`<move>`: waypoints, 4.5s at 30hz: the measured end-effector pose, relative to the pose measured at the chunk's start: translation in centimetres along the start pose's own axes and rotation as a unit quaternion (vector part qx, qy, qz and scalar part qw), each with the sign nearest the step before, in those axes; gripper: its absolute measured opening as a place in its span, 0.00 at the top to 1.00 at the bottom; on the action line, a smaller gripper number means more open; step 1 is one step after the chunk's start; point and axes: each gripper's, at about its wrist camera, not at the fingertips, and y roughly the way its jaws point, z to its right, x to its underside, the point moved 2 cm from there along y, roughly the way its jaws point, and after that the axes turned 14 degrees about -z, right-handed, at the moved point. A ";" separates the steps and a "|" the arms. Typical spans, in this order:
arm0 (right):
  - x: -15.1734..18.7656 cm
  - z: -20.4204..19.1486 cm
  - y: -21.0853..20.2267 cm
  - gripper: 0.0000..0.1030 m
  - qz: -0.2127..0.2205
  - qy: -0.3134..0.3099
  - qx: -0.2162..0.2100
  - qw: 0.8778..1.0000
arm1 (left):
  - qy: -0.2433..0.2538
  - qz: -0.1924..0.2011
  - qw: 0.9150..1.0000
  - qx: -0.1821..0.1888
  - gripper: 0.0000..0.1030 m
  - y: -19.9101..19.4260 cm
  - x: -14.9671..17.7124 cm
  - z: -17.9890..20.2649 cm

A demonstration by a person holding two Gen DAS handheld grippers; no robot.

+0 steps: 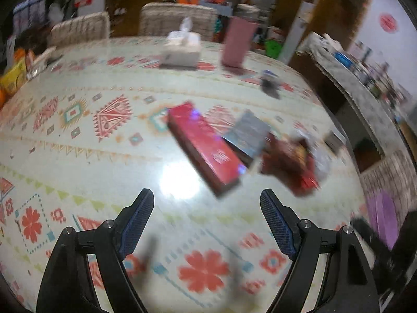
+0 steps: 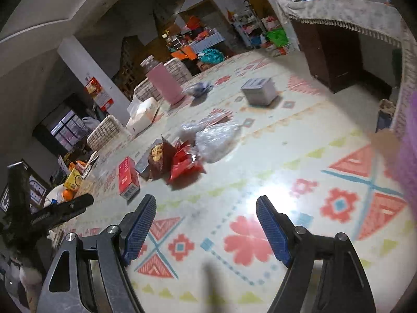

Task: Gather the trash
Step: 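Move both tools back over the table toward the remaining trash, then grasp the long red box with the left tool while the right tool grasps the white barcode box, then carry the long red box and white box over the purple basket, then open both tools to drop the boxes into the purple basket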

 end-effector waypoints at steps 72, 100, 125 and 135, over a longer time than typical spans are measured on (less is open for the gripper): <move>-18.2 2.2 5.9 0.10 -0.025 -0.093 0.172 0.980 | 0.055 0.035 0.998 0.014 0.61 3.7 -2.0 2.6; -5.8 -0.6 -2.0 0.43 -0.040 -0.096 0.175 0.979 | 0.053 0.033 0.998 0.029 0.61 3.6 -1.6 2.4; 7.2 12.9 -22.1 0.43 0.110 0.084 0.135 0.981 | 0.263 0.036 0.960 0.086 0.61 -2.6 6.5 22.5; 6.1 19.1 -25.0 0.42 0.146 0.136 0.123 0.972 | 0.369 -0.021 0.915 0.162 0.61 -1.2 9.6 40.0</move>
